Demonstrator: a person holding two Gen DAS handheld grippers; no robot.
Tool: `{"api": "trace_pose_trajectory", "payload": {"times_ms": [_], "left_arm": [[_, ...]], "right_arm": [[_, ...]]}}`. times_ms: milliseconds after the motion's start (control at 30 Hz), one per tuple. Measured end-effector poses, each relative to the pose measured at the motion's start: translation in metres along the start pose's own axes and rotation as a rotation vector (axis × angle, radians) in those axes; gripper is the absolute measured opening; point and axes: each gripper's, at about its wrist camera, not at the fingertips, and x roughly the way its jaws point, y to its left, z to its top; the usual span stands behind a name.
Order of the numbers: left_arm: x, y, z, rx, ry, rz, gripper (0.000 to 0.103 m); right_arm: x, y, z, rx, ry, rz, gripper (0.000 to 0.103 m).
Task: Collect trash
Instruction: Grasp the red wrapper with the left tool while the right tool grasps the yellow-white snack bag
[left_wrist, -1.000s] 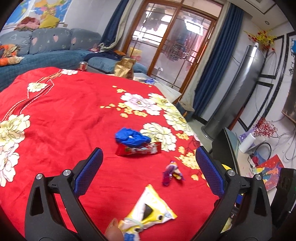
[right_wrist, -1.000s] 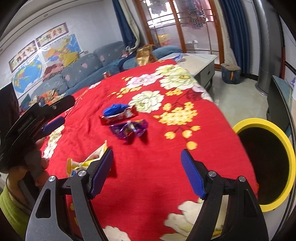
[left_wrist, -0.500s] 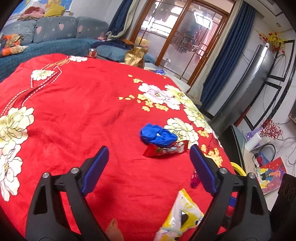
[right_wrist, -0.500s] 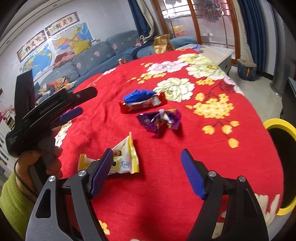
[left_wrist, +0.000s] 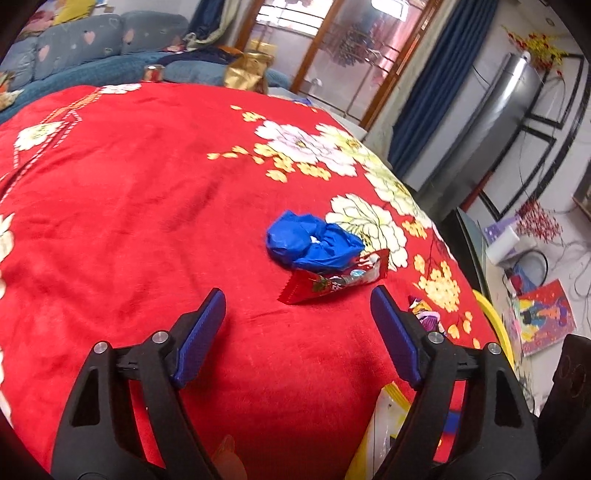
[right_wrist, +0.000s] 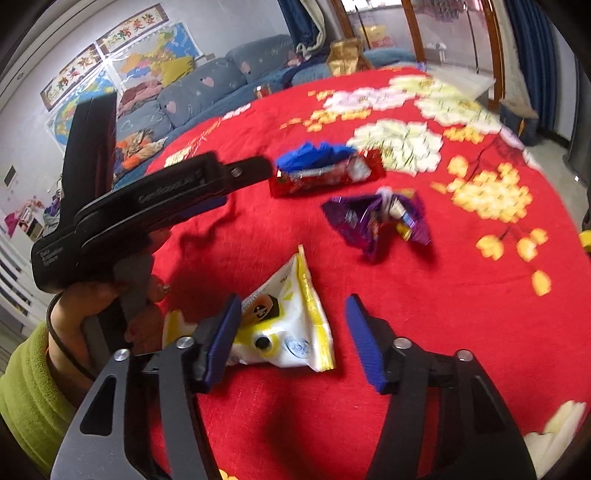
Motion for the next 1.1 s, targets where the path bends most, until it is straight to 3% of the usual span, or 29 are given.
{"api": "trace_pose_trajectory", "payload": {"times_ms": [133,200,367,433,633,933,1100], "left_arm": [[0.011,0.000,0.002,0.016,0.021,-0.012,0.068],[0.017,0.000,0.003,0.018,0.033,-0.024,0.059],[0.025,0.001,0.004,0.012,0.049,-0.058,0.050],[0.025,0.000,0.004,0.015,0.051,-0.056,0.039],[0.020,-0.006,0.000,0.044,0.047,-0.051,0.031],[0.009,-0.021,-0.012,0.096,0.049,-0.038,0.021],[-0.001,-0.020,-0.020,0.069,0.048,-0.037,0.017]], "right_arm": [[-0.002,-0.002,-0.006,0.012,0.007,0.036,0.041],[-0.004,-0.002,-0.009,0.009,0.008,0.042,0.039],[-0.010,-0.007,-0.017,0.030,0.018,0.051,0.029],[-0.010,-0.008,-0.018,0.039,0.016,0.057,0.027],[-0.018,-0.009,-0.019,0.051,0.008,0.062,0.016],[-0.028,-0.010,-0.021,0.061,0.002,0.077,0.013],[-0.034,-0.011,-0.020,0.055,-0.009,0.072,0.013]]}}
